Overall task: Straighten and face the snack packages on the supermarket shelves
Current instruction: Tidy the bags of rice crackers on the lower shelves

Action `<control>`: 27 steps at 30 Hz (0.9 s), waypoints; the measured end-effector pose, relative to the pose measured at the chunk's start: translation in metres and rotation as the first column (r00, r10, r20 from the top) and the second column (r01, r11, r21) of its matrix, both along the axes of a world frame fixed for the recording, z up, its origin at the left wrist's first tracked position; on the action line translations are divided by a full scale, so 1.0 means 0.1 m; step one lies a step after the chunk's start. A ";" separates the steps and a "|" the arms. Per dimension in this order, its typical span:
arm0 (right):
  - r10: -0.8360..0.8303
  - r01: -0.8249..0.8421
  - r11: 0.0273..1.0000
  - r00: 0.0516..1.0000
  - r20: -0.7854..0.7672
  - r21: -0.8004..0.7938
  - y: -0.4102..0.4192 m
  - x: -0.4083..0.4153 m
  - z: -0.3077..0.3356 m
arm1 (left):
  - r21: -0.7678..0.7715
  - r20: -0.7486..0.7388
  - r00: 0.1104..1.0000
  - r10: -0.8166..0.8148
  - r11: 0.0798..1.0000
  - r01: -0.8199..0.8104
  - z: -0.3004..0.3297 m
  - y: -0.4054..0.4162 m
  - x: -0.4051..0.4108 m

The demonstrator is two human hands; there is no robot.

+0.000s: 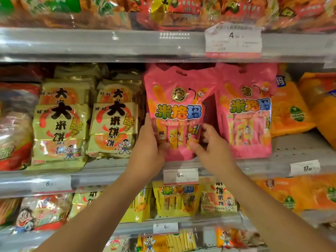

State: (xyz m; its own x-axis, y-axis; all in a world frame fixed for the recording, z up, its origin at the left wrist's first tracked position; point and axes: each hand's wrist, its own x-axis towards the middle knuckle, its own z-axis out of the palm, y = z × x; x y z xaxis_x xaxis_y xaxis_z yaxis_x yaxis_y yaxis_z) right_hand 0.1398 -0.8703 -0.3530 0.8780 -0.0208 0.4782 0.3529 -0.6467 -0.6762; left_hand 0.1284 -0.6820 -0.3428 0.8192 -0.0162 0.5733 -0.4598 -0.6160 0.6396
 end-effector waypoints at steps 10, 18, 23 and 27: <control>0.062 0.004 0.979 0.947 0.315 -0.206 -0.07 -0.51 -0.54 | 0.454 0.486 0.873 -0.030 0.862 -0.223 -0.78 0.47 -0.49; 0.037 0.124 0.898 0.935 0.354 -0.421 0.00 -0.72 -1.32 | 0.677 0.375 0.926 0.055 0.666 -0.313 -1.25 1.02 -0.74; -0.046 0.164 0.926 0.943 0.330 -0.339 0.14 -0.73 -1.36 | 0.672 0.309 0.949 0.058 0.693 -0.261 -1.27 0.98 -0.75; -0.121 0.200 0.936 0.955 0.270 -0.288 0.25 -0.80 -1.35 | 0.673 0.202 0.979 0.036 0.721 -0.165 -1.41 1.07 -0.91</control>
State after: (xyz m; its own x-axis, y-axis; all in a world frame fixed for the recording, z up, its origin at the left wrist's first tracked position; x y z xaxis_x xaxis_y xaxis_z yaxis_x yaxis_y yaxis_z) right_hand 0.0601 -0.8451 -0.4882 0.7305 0.0319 0.6822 0.3552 -0.8709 -0.3396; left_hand 0.0376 -0.5754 -0.4839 0.7350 -0.3785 0.5626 -0.4257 -0.9034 -0.0517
